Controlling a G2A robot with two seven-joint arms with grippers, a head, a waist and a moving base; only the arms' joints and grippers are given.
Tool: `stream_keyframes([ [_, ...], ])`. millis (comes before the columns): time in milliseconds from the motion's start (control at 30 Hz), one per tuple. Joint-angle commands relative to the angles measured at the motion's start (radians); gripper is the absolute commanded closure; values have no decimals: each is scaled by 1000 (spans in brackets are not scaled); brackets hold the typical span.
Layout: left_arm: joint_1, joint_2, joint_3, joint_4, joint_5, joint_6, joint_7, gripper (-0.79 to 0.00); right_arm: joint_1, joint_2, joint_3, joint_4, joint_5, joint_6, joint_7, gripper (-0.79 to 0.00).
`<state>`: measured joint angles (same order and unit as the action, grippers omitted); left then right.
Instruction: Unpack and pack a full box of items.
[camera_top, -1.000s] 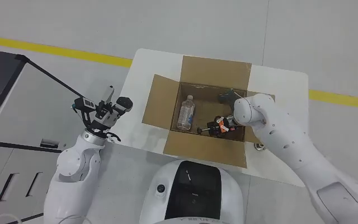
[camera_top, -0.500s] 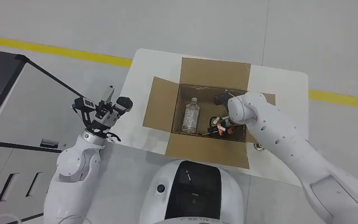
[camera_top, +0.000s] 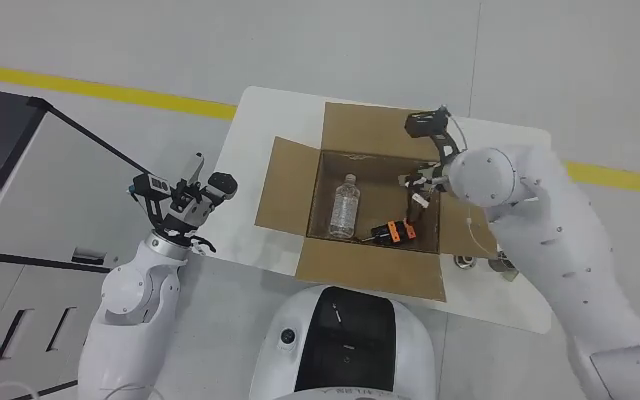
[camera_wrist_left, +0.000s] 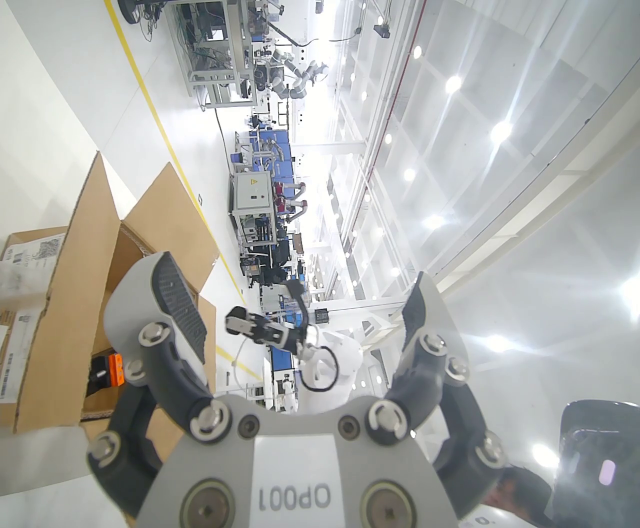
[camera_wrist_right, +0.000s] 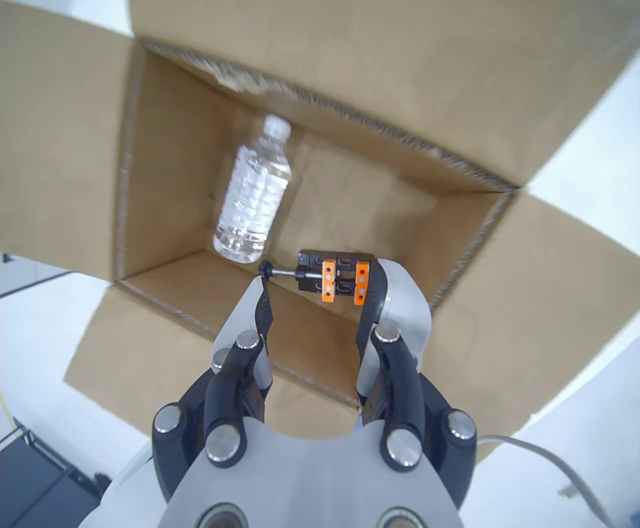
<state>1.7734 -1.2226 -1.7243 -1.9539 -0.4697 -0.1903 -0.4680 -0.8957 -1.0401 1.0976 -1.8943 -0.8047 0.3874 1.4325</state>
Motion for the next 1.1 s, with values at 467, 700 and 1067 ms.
stream_keyframes([
  [467, 0, 0, 0, 0, 0, 0, 0, -785, -951, 5, 1157, -381, 172, -79, -227, -342],
  [700, 0, 0, 0, 0, 0, 0, 0, -785, -1213, -45, 967, -333, 170, -12, -451, -329],
  [1067, 0, 0, 0, 0, 0, 0, 0, -785, -1098, -32, 825, -288, 5, 48, -398, -351],
])
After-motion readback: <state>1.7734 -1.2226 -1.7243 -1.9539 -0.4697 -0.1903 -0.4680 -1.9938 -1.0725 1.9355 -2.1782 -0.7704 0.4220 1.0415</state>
